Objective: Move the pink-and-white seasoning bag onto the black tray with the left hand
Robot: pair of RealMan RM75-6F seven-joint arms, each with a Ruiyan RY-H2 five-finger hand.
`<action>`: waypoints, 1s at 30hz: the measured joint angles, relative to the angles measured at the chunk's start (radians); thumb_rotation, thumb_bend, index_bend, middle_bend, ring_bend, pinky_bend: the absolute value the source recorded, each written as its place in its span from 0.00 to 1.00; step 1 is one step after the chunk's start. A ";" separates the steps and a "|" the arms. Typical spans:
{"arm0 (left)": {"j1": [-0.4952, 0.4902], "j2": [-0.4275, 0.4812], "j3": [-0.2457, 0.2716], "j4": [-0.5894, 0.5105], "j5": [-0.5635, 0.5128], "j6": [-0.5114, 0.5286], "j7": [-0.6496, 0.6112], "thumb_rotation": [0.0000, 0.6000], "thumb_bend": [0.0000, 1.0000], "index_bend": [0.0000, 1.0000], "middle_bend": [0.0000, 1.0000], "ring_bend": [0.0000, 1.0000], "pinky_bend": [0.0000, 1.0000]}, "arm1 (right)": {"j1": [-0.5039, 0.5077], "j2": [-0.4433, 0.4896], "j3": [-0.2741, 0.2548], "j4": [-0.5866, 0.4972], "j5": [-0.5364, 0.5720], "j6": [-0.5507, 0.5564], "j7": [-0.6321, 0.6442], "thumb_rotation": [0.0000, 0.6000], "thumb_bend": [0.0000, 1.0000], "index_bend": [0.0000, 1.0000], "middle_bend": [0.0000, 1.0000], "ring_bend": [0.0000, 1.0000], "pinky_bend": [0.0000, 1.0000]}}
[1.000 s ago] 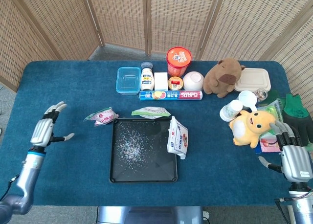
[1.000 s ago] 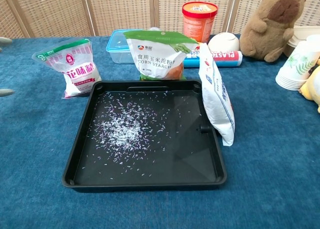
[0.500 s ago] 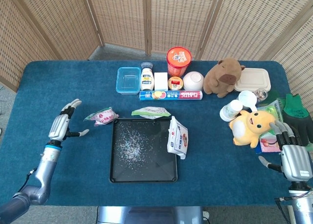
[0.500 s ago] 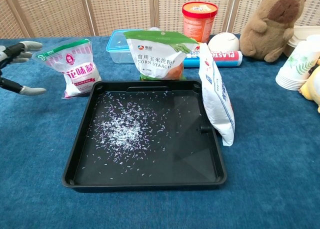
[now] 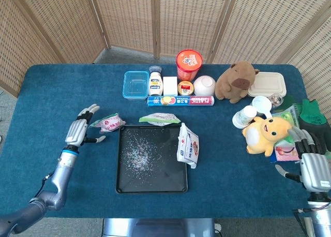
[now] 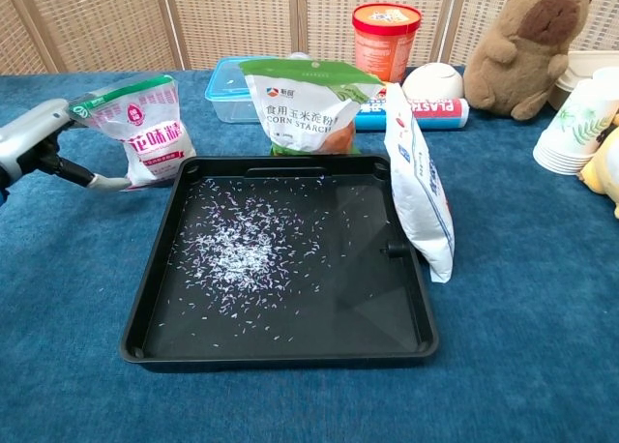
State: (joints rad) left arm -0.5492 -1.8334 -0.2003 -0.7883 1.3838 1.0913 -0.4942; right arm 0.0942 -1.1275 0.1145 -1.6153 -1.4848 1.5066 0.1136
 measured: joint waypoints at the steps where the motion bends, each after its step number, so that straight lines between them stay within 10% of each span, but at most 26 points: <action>1: -0.002 -0.005 -0.002 0.002 -0.004 -0.002 0.003 1.00 0.00 0.00 0.00 0.00 0.06 | 0.000 0.002 0.000 -0.001 -0.001 0.001 0.007 1.00 0.00 0.01 0.00 0.00 0.00; 11: -0.033 -0.057 -0.033 0.031 -0.041 -0.004 0.093 1.00 0.07 0.10 0.03 0.05 0.08 | -0.006 0.015 -0.001 -0.006 -0.012 0.014 0.039 1.00 0.00 0.01 0.00 0.00 0.00; 17: -0.053 -0.107 -0.051 0.066 -0.073 -0.009 0.178 1.00 0.16 0.20 0.12 0.13 0.25 | -0.008 0.016 -0.003 -0.009 -0.022 0.021 0.041 1.00 0.00 0.01 0.00 0.00 0.00; 30: -0.097 -0.185 -0.092 0.168 -0.105 0.020 0.229 1.00 0.33 0.69 0.63 0.60 0.63 | -0.011 0.016 -0.009 -0.009 -0.038 0.030 0.050 1.00 0.00 0.01 0.00 0.01 0.00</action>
State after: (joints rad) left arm -0.6460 -2.0187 -0.2921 -0.6205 1.2790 1.1116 -0.2649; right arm 0.0831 -1.1112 0.1055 -1.6239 -1.5231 1.5368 0.1634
